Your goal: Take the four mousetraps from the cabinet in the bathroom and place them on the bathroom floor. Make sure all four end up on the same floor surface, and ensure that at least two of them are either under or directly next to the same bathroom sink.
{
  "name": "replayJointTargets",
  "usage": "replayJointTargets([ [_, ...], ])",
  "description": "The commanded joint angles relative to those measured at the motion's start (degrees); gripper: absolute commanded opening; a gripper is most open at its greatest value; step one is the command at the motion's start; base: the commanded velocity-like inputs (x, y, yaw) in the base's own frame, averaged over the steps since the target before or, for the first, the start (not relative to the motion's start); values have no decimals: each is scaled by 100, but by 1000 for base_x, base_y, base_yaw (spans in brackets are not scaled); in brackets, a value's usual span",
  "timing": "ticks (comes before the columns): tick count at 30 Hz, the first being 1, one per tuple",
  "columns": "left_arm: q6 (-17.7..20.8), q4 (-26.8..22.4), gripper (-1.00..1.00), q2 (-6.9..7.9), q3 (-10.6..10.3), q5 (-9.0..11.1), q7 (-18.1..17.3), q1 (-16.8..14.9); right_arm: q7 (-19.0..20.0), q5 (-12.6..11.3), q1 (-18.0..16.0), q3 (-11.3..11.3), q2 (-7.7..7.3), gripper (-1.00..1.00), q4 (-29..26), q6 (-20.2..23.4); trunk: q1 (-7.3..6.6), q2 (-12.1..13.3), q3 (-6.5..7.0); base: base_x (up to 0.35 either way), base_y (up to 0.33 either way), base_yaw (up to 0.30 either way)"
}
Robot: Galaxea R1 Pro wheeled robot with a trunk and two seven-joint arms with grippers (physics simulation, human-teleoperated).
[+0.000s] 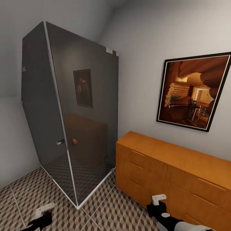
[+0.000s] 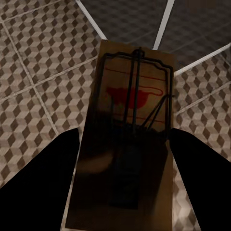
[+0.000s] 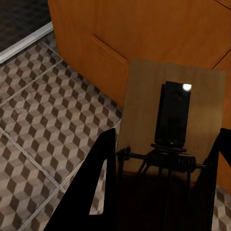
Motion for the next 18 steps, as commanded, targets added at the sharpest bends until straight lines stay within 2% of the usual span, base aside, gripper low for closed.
replayJointTargets([
  [1,-28,19,-100,-7,-42,38,-7,4,8,-75,-7,50,5,-100,26,-45,3,-5,-3,0,0,0],
  [6,-52,17,-100,-12,-42,38,7,42,8,-45,-7,50,13,-100,26,-39,3,-5,-3,0,0,122],
  [18,-188,11,-100,-12,-41,38,11,126,8,-68,-7,50,27,-100,26,-38,3,-5,-3,0,0,289],
])
